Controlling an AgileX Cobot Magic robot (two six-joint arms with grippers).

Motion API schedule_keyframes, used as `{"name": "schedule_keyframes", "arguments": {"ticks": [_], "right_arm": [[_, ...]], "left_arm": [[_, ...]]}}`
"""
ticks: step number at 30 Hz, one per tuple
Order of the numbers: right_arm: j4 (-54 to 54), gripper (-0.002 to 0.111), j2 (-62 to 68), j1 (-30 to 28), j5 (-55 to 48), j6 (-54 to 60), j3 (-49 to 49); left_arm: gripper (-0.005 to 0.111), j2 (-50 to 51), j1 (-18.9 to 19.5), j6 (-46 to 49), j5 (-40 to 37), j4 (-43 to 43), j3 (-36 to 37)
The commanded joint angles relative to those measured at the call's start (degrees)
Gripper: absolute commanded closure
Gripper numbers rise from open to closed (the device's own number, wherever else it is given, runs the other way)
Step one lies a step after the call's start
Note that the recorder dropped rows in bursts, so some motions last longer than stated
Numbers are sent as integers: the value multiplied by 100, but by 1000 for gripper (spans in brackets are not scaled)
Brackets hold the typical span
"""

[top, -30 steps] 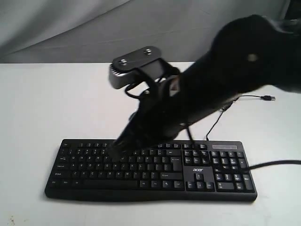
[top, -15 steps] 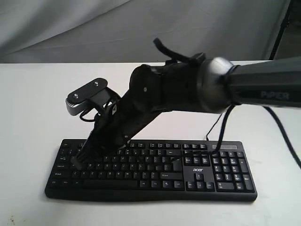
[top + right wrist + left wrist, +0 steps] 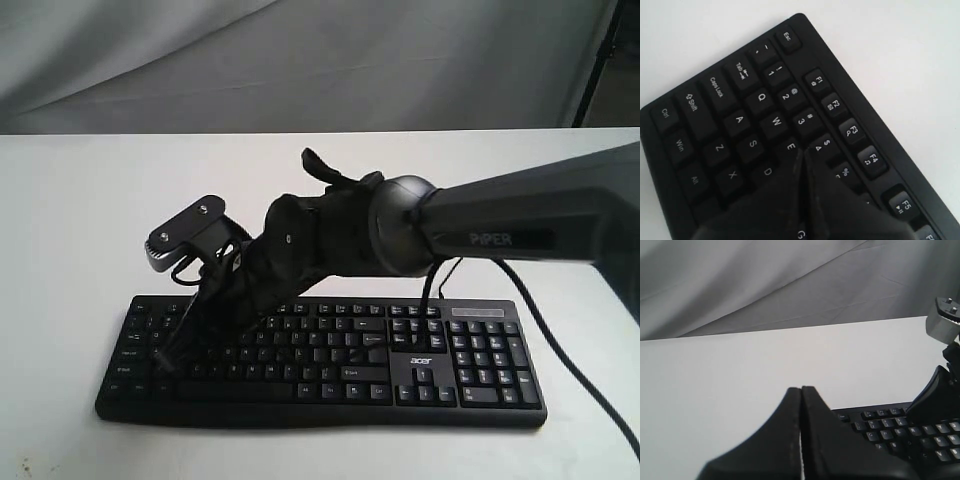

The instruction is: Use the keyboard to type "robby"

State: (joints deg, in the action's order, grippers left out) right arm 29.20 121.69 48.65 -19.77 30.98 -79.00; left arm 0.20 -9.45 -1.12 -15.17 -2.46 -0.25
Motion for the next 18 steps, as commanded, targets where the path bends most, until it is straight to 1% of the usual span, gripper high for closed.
{"name": "schedule_keyframes", "arguments": {"ticks": [1,18], "right_arm": [[41,108,26,13,115,63,-49],[38,108,165,-3,171,63,-49]], "left_arm": [[107,-20,-36,-16,42,-27,25],[107,-20,-36,-16,42,-27,25]]}}
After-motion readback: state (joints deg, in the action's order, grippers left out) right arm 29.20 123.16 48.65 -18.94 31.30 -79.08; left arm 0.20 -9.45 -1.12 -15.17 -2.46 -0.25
